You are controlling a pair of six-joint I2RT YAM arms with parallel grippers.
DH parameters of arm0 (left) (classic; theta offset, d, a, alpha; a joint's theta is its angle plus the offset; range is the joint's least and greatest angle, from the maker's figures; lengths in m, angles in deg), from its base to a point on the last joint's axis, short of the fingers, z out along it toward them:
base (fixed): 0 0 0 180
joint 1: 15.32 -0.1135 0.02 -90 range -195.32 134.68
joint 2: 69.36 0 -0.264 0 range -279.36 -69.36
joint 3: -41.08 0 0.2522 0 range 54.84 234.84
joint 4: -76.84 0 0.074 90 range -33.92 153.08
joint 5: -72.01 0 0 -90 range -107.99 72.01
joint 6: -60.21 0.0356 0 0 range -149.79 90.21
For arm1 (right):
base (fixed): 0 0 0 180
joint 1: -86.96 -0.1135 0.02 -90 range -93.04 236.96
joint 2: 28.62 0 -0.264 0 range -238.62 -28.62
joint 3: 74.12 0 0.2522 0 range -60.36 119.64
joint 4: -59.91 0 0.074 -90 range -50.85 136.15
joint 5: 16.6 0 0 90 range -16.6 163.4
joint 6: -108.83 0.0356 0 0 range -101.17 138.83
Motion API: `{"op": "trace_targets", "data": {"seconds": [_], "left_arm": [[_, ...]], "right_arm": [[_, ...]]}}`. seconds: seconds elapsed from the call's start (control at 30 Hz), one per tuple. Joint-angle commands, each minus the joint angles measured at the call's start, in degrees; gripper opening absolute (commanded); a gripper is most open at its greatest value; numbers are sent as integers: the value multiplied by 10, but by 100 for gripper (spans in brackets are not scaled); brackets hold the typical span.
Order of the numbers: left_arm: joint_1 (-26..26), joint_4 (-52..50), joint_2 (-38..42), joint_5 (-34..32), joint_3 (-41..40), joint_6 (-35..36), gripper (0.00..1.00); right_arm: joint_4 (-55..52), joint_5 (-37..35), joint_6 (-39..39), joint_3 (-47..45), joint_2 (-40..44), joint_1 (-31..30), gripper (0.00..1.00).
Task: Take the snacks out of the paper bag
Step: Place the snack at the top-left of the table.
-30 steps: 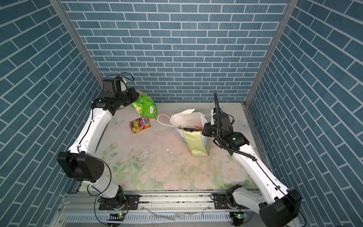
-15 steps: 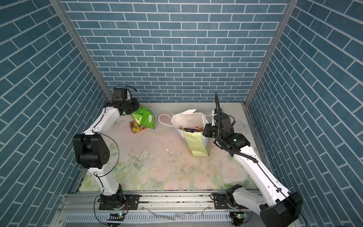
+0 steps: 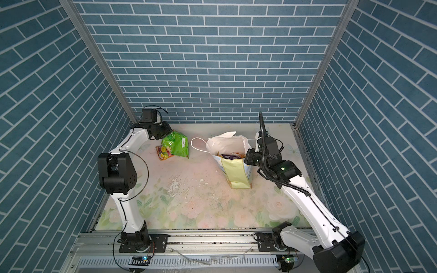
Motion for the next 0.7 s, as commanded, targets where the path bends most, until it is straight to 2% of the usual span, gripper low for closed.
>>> {"op": "trace_targets", "data": {"seconds": [0.0,0.17,0.27,0.67], "left_arm": [[-3,0,18,-4,12,11,47],[-2,11,55,-13,-5,16,74],[0,24,88,-17,-24,13,99],[35,37,252,-39,-115,4,100]], "right_arm": [[14,-6,20,0,16,-4,0],[13,-7,21,-2,16,-4,0],[14,-7,22,-2,15,-4,0],[16,-5,21,-1,13,-4,0]]}}
